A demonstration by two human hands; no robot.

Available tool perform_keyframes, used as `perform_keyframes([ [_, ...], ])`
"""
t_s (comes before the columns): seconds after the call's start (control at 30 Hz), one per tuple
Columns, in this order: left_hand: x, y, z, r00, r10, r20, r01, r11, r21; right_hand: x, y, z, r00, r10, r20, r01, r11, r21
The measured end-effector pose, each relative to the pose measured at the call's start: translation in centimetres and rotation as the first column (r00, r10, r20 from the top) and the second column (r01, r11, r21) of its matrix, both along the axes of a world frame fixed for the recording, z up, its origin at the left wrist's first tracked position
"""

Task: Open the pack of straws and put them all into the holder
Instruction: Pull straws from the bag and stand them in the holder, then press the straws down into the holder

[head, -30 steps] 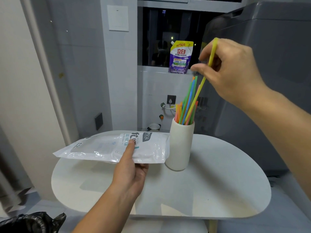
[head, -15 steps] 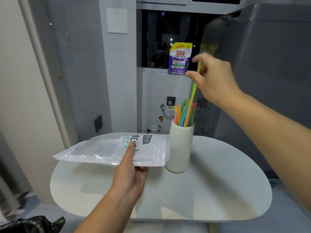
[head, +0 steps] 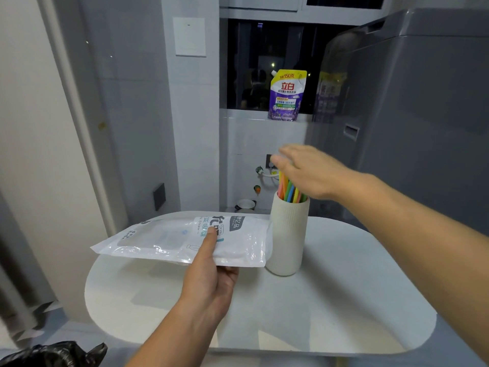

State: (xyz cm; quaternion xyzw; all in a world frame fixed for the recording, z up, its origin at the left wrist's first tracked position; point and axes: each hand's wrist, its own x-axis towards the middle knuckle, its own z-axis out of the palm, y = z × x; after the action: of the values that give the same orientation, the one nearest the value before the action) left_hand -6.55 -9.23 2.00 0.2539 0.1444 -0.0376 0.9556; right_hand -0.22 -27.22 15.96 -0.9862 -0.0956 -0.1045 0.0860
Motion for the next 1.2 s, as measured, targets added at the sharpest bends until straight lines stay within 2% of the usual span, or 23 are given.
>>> perform_keyframes([
  [0.13,0.1,0.1,0.0,1.000,0.002,-0.007,-0.002,1.000,0.010,0.3,-0.8,-2.4,0.998,0.019,0.058,-0.012,0.992,-0.125],
  [0.3,0.2,0.1,0.1,0.999,-0.019,0.029,0.019,1.000,0.016,0.9,-1.6,-2.7,0.993,0.037,0.115,-0.031,0.998,-0.048],
  [0.43,0.1,0.2,0.1,0.996,-0.056,0.072,0.052,0.997,0.053,1.0,-1.8,-2.7,0.993,0.045,0.113,-0.037,0.997,-0.075],
  [0.5,0.0,0.5,0.0,0.993,-0.077,0.088,0.070,0.994,0.082,0.1,-1.7,-2.3,0.953,0.041,0.300,-0.033,0.999,-0.032],
  [0.53,0.1,0.7,0.0,0.991,-0.095,0.097,0.085,0.991,0.101,-0.8,-1.5,-2.1,0.905,0.031,0.425,-0.042,0.999,0.016],
  [0.6,0.0,1.2,0.0,0.983,-0.139,0.119,0.122,0.983,0.137,-3.1,-0.4,-2.4,0.799,-0.035,0.601,-0.100,0.977,0.190],
  [0.63,0.0,1.7,0.0,0.978,-0.165,0.129,0.145,0.977,0.154,-4.5,0.5,-2.8,0.804,-0.092,0.587,-0.118,0.944,0.309],
  [0.67,-0.1,2.1,0.0,0.971,-0.194,0.141,0.169,0.970,0.172,-5.7,1.5,-3.6,0.862,-0.149,0.484,-0.096,0.890,0.445],
  [0.73,-0.5,3.0,0.3,0.952,-0.252,0.174,0.216,0.956,0.201,-7.6,3.5,-5.6,0.981,-0.189,0.049,0.103,0.712,0.694],
  [0.77,-0.7,3.5,0.5,0.945,-0.274,0.179,0.234,0.948,0.218,-8.3,4.4,-6.4,0.977,-0.125,-0.174,0.214,0.597,0.773],
  [0.8,-0.9,4.0,0.7,0.941,-0.290,0.172,0.245,0.939,0.240,-8.6,5.0,-7.3,0.947,-0.013,-0.320,0.286,0.480,0.829],
  [0.83,-1.3,4.6,0.9,0.940,-0.301,0.161,0.253,0.930,0.265,-8.8,5.5,-8.0,0.915,0.111,-0.389,0.326,0.366,0.872],
  [0.9,-2.1,5.9,1.3,0.942,-0.309,0.135,0.257,0.917,0.306,-9.2,6.5,-9.1,0.886,0.262,-0.384,0.347,0.175,0.921],
  [0.97,-2.8,7.7,1.5,0.957,-0.266,0.112,0.222,0.926,0.304,-9.7,7.6,-9.9,0.909,0.238,-0.342,0.316,0.140,0.938],
  [1.07,-4.0,10.8,1.5,0.985,-0.160,0.069,0.132,0.943,0.304,-10.4,9.6,-11.1,0.913,0.217,-0.344,0.312,0.168,0.935],
  [1.2,-6.4,14.5,-0.4,0.999,-0.031,-0.038,0.043,0.927,0.373,-11.6,13.2,-12.6,0.810,0.387,-0.439,0.399,0.185,0.898],
])
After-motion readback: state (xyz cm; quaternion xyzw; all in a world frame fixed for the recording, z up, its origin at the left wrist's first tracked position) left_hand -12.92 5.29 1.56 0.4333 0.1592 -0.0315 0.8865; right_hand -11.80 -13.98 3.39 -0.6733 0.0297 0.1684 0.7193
